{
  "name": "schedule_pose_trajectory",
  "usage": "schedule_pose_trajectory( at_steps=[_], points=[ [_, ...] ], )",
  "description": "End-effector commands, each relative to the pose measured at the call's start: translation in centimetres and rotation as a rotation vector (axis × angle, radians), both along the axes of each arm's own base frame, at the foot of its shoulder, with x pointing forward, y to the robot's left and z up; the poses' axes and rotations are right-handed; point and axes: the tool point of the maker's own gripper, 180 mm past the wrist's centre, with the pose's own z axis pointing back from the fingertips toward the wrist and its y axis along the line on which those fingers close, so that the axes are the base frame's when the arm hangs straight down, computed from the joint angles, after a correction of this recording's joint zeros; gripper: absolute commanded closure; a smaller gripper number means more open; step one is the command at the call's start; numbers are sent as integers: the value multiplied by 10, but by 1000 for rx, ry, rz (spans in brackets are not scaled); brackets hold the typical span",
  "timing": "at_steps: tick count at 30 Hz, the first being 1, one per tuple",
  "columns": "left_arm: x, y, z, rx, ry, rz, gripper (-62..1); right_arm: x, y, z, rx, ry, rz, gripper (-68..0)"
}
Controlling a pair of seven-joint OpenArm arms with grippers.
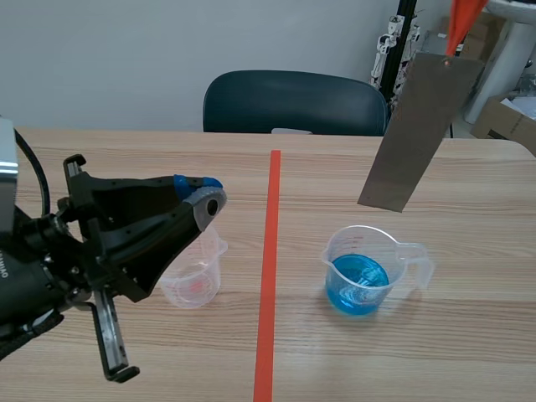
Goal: Do the redox reaction experiment. raise the plate out of the solution
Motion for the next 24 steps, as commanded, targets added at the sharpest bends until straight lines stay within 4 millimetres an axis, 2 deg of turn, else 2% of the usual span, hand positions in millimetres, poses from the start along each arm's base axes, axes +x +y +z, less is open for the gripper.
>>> schedule_pose_trajectory(
  at_steps=[1,8,24],
  points=[
    [4,-1,10,-32,-22,8,-23,1,-1,17,22,-40,0,3],
    [10,-1,16,-26,-51,8,-23,1,-4,23,24,-45,-6,3],
    [14,-19,19,-25,-57,-21,-23,1,-5,20,14,-39,-8,3]
  ],
)
